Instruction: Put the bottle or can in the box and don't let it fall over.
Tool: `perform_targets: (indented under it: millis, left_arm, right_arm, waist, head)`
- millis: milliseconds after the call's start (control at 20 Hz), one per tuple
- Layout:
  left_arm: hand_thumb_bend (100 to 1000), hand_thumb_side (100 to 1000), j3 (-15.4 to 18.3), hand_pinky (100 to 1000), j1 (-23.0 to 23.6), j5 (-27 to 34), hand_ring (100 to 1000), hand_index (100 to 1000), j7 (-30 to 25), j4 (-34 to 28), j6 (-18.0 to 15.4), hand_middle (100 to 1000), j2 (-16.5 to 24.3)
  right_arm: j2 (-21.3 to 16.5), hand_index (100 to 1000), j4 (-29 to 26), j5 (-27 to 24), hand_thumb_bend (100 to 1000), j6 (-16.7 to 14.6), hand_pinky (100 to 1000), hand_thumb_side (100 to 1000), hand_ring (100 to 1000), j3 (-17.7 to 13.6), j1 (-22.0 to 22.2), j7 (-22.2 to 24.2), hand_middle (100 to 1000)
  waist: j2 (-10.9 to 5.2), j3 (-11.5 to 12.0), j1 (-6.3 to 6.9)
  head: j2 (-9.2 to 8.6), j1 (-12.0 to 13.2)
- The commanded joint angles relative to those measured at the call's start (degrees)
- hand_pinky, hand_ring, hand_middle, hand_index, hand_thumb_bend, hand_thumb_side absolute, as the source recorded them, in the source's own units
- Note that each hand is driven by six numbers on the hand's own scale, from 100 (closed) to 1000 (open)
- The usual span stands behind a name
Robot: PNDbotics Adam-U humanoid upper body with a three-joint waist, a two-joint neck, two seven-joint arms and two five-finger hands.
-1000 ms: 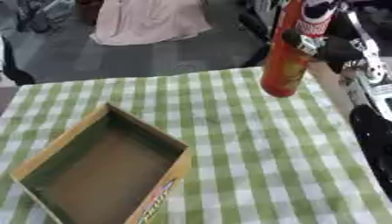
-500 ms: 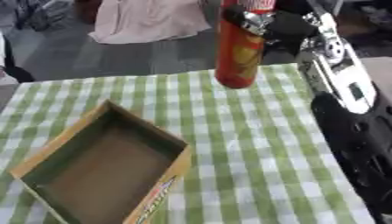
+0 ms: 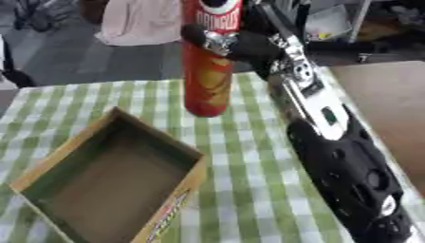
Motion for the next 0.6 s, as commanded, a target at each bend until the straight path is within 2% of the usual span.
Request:
perform_targets:
  millis: [50,350,600]
  left_arm:
    - [105,848,-0.25,1000,0.28,0.09,647,766,-0.27,0.21,0.39,666,1.07]
    - [105,846,-0.34,1000,0.31,0.08,646,766,-0.38,0.25,0.44,666,1.54]
    - [105,845,-0.48,1000,0.15,0.13,645,766,-0.52,0.3,0.52,665,1.74]
  right_arm:
    - [2.56,167,0.5,1.39,187,0.14,110,100,256,0.55,-0.69,-1.14,555]
    - [6.46,168,2.43,2.46,186,-0.01,117,100,253,1.81,1.49,-3.01,565]
    - [8.2,167,2.25,1.96,186,0.34,120,100,252,3.06,2.43,-4.98,568]
  waist:
    - [-1.83,0.22,-0.19]
    - [-2.7,0.58,-0.36]
    - [-3.13,0.92,-0.65]
  head:
    - [0.62,-0.56]
    - [2.42,-1.07]
    - [3.29,-1.48]
